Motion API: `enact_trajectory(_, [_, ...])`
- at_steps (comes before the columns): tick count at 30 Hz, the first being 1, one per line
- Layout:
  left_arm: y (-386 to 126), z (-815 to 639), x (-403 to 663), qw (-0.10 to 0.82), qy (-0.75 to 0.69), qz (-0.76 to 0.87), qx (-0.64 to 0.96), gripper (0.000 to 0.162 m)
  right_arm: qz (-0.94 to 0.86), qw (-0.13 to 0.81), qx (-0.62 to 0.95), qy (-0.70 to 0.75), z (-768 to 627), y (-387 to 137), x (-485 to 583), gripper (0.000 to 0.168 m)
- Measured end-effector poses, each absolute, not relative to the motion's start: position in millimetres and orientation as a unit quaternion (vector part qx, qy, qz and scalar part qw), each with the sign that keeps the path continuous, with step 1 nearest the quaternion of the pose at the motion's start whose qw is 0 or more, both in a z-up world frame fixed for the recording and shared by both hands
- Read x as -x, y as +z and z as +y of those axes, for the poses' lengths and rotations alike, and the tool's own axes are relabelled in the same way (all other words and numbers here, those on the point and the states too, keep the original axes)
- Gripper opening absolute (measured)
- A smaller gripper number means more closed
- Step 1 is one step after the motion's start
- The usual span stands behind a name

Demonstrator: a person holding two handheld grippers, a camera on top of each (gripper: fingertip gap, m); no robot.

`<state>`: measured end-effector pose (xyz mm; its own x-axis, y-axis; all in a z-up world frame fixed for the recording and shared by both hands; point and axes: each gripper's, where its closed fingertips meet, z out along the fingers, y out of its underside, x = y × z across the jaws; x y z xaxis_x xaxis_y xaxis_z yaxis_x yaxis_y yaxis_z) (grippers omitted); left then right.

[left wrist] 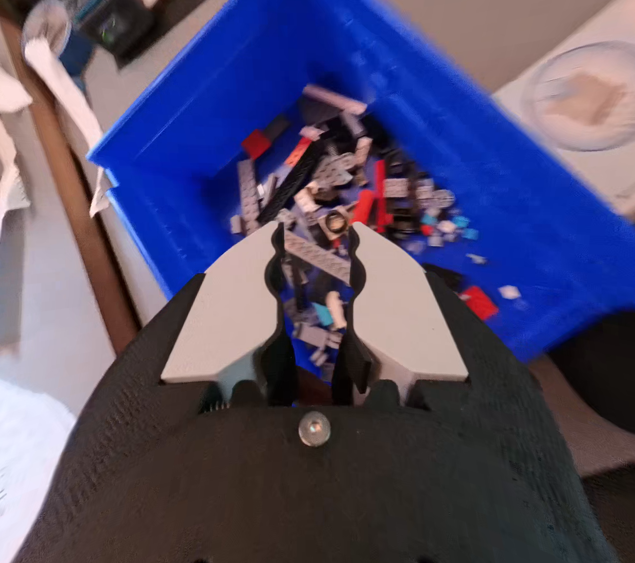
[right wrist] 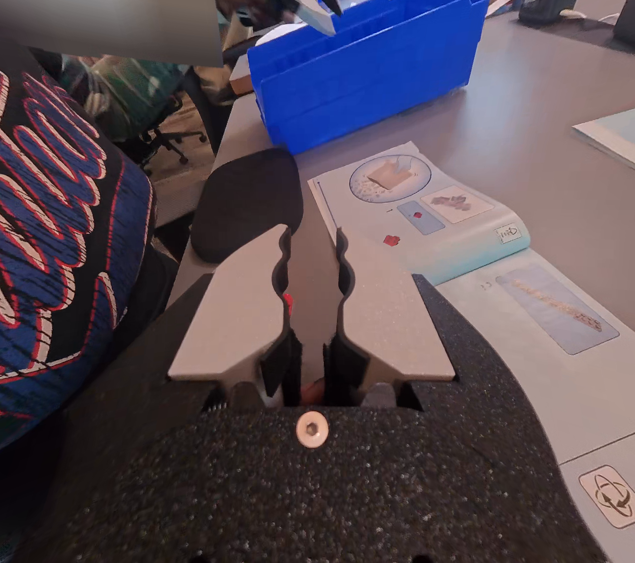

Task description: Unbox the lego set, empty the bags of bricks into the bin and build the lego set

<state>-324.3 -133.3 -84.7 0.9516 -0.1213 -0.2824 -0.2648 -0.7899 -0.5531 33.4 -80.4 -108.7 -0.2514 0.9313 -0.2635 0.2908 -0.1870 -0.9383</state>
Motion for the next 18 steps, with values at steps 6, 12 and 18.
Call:
enact_trajectory(6, [-131,-82,390,0.18,0.121,0.054,0.975,0.028,-0.572,0.304,0.53,0.547,-82,-108,-34,0.023])
enact_trajectory(12, [-170,-80,402,0.066,0.043,0.028,0.996,0.037,-0.563,0.316,0.526,0.554,-80,-103,-37,0.02])
enact_trajectory(18, [-177,-81,403,0.033,0.036,0.029,0.998,0.028,-0.562,0.315,0.524,0.557,-80,-103,-37,0.02])
